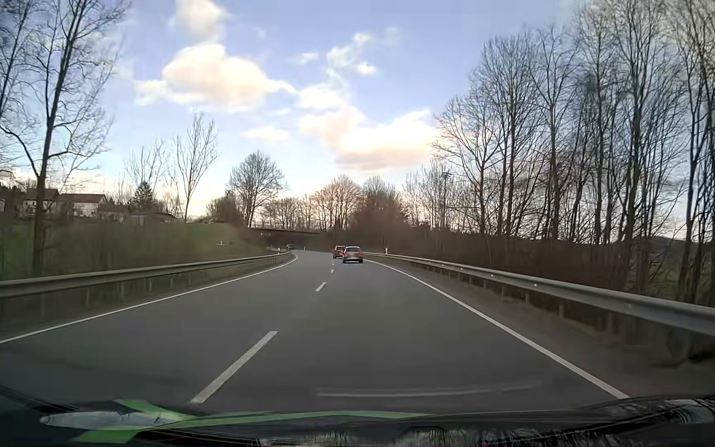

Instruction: Follow the waypoints while adhering to traffic rules and regulations

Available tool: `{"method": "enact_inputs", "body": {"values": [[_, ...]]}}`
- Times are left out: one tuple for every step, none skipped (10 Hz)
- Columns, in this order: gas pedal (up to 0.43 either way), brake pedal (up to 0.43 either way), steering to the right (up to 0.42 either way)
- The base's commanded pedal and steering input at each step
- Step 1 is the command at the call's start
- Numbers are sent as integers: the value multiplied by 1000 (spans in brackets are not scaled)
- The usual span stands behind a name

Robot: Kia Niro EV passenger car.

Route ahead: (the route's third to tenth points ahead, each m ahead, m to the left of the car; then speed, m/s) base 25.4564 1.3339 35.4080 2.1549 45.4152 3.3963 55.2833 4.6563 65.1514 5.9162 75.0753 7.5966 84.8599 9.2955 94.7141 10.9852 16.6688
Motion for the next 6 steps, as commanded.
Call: {"method": "enact_inputs", "body": {"values": [[130, 0, -10], [130, 0, -13], [130, 0, -15], [130, 0, -15], [130, 0, -15], [130, 0, -15]]}}
